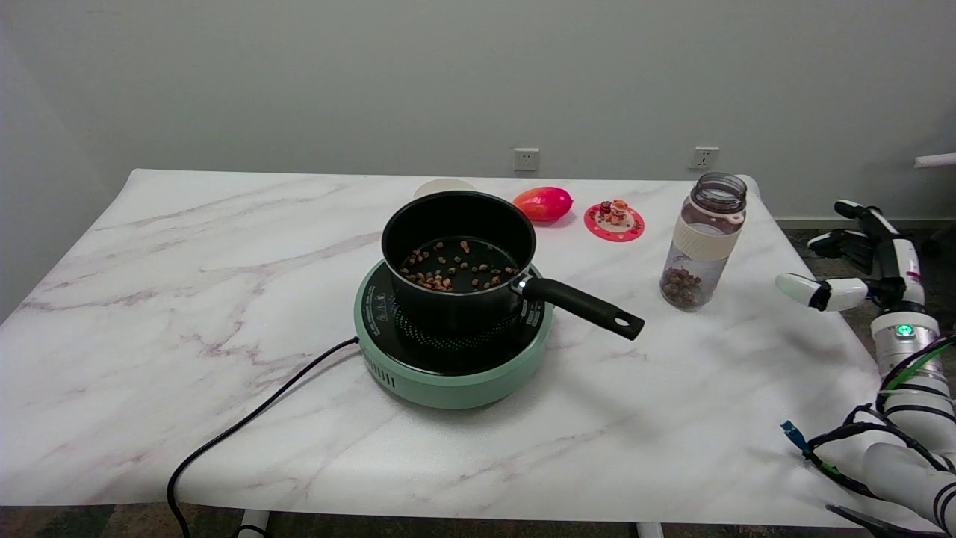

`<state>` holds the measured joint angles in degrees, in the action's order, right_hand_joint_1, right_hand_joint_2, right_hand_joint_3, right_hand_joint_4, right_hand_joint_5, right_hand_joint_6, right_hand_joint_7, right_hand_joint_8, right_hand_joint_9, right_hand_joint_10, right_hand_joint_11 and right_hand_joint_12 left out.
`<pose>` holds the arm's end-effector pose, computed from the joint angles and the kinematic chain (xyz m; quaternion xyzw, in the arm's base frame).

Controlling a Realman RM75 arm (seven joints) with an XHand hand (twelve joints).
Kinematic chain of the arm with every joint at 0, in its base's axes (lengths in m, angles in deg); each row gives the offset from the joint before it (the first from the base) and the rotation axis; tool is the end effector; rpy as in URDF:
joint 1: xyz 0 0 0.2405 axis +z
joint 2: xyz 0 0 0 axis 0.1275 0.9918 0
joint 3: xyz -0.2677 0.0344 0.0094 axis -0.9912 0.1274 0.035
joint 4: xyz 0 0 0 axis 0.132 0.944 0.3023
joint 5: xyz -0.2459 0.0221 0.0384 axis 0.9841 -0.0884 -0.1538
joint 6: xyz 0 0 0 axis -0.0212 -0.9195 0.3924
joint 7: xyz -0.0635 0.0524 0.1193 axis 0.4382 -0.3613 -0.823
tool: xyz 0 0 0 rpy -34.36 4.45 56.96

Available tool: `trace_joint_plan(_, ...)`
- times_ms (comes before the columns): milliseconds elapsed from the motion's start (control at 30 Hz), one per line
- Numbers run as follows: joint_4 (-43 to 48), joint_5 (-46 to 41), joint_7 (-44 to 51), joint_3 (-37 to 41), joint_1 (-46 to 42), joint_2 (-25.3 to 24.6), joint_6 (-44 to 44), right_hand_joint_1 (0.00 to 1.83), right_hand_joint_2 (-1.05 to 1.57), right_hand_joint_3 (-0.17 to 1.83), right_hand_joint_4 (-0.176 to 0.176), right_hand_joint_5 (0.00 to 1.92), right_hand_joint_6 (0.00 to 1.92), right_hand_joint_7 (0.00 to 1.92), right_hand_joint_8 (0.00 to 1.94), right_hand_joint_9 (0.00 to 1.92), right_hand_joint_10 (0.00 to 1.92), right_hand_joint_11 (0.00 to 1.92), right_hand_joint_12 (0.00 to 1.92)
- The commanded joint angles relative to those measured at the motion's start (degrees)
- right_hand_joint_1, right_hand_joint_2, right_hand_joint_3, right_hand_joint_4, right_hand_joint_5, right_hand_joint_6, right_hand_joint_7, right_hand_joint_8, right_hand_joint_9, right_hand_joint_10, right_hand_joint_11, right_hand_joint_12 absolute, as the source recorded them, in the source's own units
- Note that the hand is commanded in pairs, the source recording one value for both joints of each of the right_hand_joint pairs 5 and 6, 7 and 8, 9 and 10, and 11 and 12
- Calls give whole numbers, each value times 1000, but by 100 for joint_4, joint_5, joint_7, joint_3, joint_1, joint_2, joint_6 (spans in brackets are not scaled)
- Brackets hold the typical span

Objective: Place the bottle onto the table.

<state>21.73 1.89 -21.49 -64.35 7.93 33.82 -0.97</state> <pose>-0.3539 -0.2322 0.6311 0.4052 -0.1503 0.5350 0.7260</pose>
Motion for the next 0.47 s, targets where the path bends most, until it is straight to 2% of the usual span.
trace_joint_plan(33,23,6,-11,721,-215,243,148,1274,-301,945,0,386,386,987,987,821,821,727,727)
trace_joint_plan(467,103,-2,10,674,-247,275,-172,1283,-254,967,0,406,406,1006,1006,850,850,740,740)
